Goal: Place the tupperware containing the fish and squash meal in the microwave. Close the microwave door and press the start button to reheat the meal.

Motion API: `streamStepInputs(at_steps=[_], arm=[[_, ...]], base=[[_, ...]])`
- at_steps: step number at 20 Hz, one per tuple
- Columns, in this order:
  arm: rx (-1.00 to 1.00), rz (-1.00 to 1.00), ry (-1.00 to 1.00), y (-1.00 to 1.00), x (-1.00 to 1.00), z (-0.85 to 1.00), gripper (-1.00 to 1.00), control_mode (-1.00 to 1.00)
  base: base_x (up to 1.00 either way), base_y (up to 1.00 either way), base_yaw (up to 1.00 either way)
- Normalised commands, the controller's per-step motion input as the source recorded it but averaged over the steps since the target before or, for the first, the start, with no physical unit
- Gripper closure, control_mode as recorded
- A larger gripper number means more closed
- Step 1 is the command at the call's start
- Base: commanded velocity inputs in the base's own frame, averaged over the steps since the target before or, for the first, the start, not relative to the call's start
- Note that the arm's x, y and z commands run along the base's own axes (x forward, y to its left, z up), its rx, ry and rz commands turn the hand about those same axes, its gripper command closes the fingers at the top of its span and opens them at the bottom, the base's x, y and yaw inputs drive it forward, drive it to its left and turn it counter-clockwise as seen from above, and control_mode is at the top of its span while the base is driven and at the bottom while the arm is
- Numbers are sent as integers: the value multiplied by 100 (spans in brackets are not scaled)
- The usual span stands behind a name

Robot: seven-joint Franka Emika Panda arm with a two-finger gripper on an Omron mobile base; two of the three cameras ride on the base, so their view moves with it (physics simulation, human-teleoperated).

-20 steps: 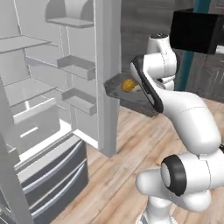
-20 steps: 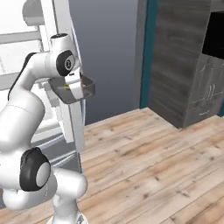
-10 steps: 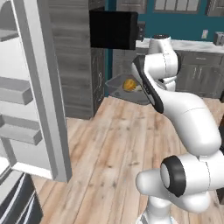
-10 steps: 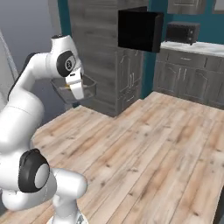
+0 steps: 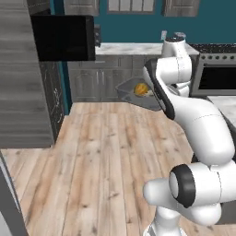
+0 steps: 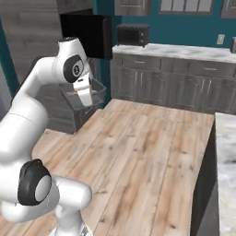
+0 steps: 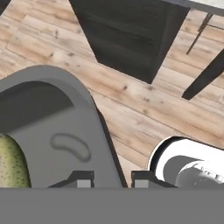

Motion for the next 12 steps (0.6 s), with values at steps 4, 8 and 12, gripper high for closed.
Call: streamStepInputs(at_steps=[4,8,12], arm=[[0,0,0,0,0,0,100,100],[0,0,0,0,0,0,100,100],[0,0,0,0,0,0,100,100]], base=[[100,-24,-26],[100,-27,-20],[100,-25,-8]])
